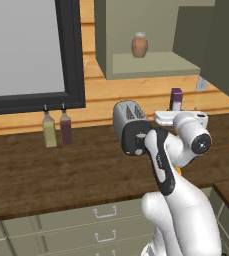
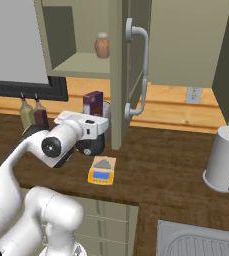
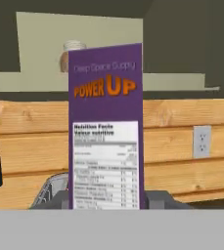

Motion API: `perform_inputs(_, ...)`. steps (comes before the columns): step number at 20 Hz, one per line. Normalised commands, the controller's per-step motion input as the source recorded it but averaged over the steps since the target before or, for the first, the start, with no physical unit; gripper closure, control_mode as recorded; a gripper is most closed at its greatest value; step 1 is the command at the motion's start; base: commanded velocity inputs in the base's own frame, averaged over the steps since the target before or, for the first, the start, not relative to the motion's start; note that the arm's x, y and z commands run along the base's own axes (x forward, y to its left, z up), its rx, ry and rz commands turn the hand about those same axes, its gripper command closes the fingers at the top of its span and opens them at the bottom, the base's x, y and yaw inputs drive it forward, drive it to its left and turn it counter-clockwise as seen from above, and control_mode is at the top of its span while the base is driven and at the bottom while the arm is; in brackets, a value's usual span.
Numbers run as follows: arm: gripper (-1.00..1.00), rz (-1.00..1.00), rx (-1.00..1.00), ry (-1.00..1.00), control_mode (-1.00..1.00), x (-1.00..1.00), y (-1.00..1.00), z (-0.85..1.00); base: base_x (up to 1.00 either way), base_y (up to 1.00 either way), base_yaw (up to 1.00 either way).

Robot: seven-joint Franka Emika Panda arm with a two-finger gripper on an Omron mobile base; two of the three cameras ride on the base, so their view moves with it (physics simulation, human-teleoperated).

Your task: Pick the cereal and place it on the digital scale for weighing, and close the cabinet.

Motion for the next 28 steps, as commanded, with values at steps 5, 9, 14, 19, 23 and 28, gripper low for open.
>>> perform_inputs(5,1.0,0.35,0.06,0.03,-1.0,0.0,0.0,-0.3,0.0,0.0,0.0)
perform_inputs(9,1.0,0.32,-0.01,-0.16,-1.0,0.0,0.01,-0.61,0.0,0.0,0.0)
perform_inputs(14,1.0,0.26,-0.01,-0.12,-1.0,0.0,0.07,-0.47,0.0,0.0,0.0)
perform_inputs(19,1.0,0.11,0.0,-0.01,-1.0,0.09,0.02,-0.1,0.0,0.0,0.0)
perform_inputs(23,1.0,0.14,0.0,0.06,-1.0,0.05,0.0,-0.1,0.0,0.0,0.0)
perform_inputs(28,1.0,0.22,0.0,0.0,-1.0,0.0,-0.2,-0.36,0.0,0.0,0.0)
